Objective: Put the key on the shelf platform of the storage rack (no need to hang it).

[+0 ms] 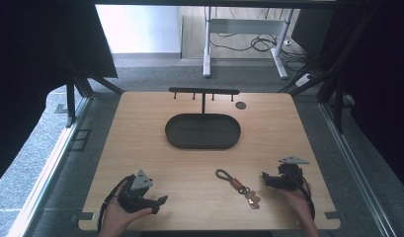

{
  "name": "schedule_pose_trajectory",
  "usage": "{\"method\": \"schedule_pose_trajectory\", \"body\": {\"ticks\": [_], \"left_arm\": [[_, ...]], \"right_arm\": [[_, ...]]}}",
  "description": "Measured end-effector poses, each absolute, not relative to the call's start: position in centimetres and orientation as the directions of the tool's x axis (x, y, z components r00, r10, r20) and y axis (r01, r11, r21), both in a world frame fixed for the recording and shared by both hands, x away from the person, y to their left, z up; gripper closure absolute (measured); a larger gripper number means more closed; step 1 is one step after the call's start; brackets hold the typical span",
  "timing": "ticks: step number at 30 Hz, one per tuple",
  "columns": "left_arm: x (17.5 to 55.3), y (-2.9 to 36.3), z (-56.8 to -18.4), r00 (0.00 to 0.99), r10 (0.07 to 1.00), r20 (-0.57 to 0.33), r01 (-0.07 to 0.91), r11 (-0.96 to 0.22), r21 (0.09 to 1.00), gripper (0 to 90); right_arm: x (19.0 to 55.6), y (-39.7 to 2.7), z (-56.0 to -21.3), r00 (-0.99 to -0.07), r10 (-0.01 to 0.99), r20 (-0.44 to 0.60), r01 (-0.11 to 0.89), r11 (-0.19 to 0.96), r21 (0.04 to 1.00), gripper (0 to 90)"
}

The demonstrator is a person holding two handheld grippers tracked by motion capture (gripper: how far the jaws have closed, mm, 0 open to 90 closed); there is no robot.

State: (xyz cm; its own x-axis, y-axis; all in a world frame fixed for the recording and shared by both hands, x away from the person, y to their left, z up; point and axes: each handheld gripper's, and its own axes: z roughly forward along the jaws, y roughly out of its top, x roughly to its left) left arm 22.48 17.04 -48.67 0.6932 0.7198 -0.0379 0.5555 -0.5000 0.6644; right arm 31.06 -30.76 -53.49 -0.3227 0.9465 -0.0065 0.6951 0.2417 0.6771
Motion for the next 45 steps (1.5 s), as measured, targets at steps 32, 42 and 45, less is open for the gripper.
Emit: {"method": "schedule_pose_trajectory", "body": {"ticks": [32,42,45], "left_arm": [[22.2,16.4,-48.7,0.705,0.707,-0.048,0.536,-0.488,0.689,21.1],[22.2,16.9,-48.6,0.710,0.701,-0.064,0.536,-0.479,0.695,21.2],[22.0,16.8,-48.5,0.714,0.697,-0.064,0.530,-0.478,0.701,21.1]], "right_arm": [[27.6,-31.2,-48.5,-0.529,0.848,-0.003,0.600,0.377,0.705,24.9],[27.9,-30.1,-45.7,-0.588,0.809,-0.023,0.603,0.457,0.654,30.0],[28.2,-29.7,-45.1,-0.607,0.794,-0.011,0.603,0.471,0.644,30.8]]}}
